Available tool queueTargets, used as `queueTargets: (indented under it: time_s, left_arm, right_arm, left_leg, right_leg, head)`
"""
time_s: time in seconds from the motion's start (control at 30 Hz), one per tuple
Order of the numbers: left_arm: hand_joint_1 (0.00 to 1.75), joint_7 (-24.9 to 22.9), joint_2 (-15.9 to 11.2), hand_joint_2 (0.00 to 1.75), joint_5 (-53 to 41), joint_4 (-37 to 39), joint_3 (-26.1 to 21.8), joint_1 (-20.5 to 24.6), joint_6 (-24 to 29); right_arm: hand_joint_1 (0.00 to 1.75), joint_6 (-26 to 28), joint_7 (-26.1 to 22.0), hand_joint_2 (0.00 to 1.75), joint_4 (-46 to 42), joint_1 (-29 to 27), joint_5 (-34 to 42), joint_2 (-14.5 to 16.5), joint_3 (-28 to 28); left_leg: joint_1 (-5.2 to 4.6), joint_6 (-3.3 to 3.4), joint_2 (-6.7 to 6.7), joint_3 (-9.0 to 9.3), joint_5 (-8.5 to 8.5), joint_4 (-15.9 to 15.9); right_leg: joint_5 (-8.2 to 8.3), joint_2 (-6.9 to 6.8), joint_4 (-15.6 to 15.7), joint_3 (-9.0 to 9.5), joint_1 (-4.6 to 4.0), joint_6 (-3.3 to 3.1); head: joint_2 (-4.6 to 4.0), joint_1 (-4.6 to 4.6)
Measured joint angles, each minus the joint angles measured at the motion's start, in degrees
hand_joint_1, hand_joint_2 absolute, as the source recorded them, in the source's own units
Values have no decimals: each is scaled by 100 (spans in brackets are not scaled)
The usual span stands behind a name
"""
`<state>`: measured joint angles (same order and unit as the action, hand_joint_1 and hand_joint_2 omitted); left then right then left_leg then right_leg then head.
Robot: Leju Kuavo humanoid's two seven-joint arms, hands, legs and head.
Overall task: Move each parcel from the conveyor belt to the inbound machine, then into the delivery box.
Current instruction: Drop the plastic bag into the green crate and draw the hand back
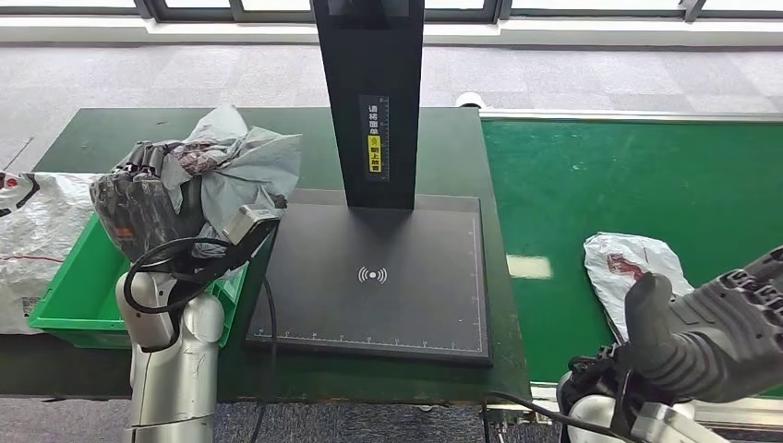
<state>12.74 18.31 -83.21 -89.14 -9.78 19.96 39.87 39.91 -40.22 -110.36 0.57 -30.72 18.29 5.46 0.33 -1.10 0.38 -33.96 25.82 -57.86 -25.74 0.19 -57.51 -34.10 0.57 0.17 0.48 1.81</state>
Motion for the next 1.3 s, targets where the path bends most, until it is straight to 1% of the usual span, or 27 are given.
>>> queueTargets:
  time_s: [0.13,0.33,0.47,0.67,0.73,0.8,0.83,0.9,0.97,1.03,1.17,1.3]
  left_arm:
    - [175,85,-7,175,5,731,-861,92,0]
    - [175,-37,-19,175,-368,1601,-1730,361,3]
    - [175,-214,-60,175,-414,2002,-1948,461,7]
    - [175,-340,-109,175,-497,2317,-2058,537,9]
    - [88,-405,-127,175,-577,2441,-2117,586,10]
    - [0,-624,-167,175,-624,2611,-2167,638,11]
    - [0,-806,-201,175,-629,2720,-2172,660,12]
    - [0,-1139,-282,87,-619,2945,-2172,696,14]
    - [0,-1254,-338,0,-555,3094,-2172,715,16]
    - [0,-1178,-363,0,-423,3157,-2172,720,18]
    - [0,-862,-373,0,-167,3167,-2172,721,19]
    - [0,-778,-373,0,-127,3164,-2172,721,20]
  right_arm:
    - [0,-2,0,175,93,11,-18,0,68]
    - [0,-2,0,175,249,38,-30,0,160]
    - [0,-3,0,175,326,48,-31,0,195]
    - [0,-2,-2,175,396,54,-30,0,206]
    - [0,-2,-2,175,420,58,-31,0,209]
    - [0,-2,-2,175,445,63,-33,0,214]
    - [0,-3,-2,175,458,65,-34,0,219]
    - [0,-3,-3,175,486,70,-37,0,232]
    - [0,-4,-3,175,516,75,-42,0,242]
    - [0,-3,-2,175,551,80,-46,0,252]
    - [0,-3,-5,175,618,93,-47,0,282]
    - [0,-3,-6,175,664,98,-47,0,291]
  left_leg:
    - [4,-7,-4,-3,-7,0]
    - [6,-6,-10,-9,-6,0]
    - [5,-5,-12,-10,-6,0]
    - [5,-5,-13,-10,-6,0]
    - [5,-5,-15,-9,-6,0]
    - [5,-5,-17,-8,-6,0]
    - [5,-5,-17,-7,-6,0]
    - [5,-5,-17,-6,-7,0]
    - [5,-6,-17,-6,-7,0]
    - [5,-6,-18,-6,-8,0]
    - [5,-6,-19,-7,-8,0]
    - [5,-6,-20,-7,-8,0]
  right_leg:
    - [2,-2,-2,-2,-4,-3]
    - [2,-6,-2,-2,1,-2]
    - [1,-9,-1,-1,3,-2]
    - [2,-10,-1,-1,3,-1]
    - [2,-11,-1,0,2,-1]
    - [2,-10,-1,0,2,-1]
    - [2,-10,-1,0,2,-2]
    - [2,-9,-1,0,1,-2]
    - [2,-11,-1,1,0,-2]
    - [2,-13,-2,2,0,-2]
    - [2,-15,-2,4,2,-2]
    - [2,-16,-1,5,4,-1]
  head:
    - [0,1]
    - [0,-1]
    - [0,-1]
    - [0,-1]
    - [0,-1]
    - [0,-1]
    - [0,0]
    - [0,1]
    - [0,0]
    - [0,-1]
    - [0,-1]
    - [0,-2]
